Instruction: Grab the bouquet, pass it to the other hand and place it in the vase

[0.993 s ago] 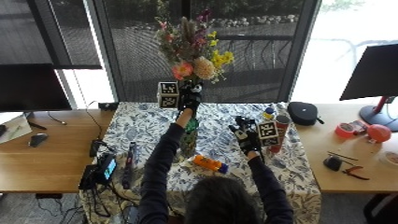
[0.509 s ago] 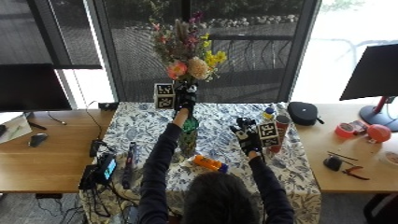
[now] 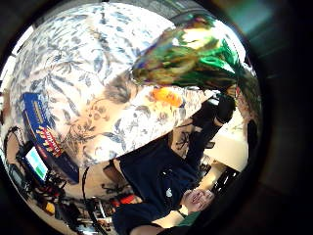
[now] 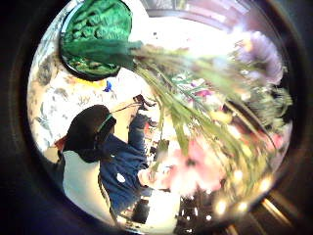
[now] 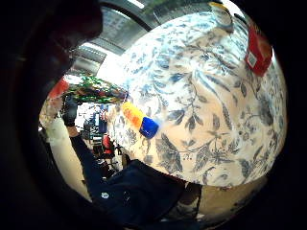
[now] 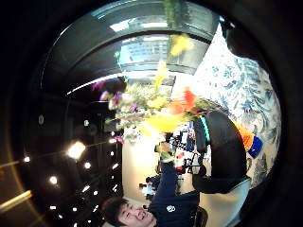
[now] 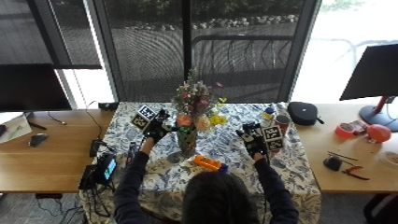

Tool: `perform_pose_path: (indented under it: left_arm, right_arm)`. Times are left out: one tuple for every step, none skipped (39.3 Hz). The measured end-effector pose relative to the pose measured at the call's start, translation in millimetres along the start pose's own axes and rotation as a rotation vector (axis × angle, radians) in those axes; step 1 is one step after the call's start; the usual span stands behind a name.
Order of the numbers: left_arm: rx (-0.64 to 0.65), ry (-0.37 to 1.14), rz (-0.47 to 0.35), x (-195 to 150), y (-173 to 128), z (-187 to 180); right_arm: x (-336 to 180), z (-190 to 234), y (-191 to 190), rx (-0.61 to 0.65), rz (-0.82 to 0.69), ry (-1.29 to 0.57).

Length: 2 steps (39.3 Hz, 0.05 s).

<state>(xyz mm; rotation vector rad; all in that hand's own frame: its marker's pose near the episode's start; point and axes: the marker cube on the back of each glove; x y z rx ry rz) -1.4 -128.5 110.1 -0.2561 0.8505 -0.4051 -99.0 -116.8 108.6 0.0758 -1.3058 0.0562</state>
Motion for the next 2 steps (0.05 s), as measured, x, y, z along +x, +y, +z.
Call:
perform_pose_path:
  left_arm:
    - [0.031,-0.008,0.043,-9.1,-9.7,-4.0]
    - [0.036,0.013,0.083,-15.6,-19.7,-7.4]
  right_arm:
    - [3.3,-2.1,-0.6,0.002,0.017,0.001]
    - [5.4,-4.4,-0.5,0.009,0.031,0.005]
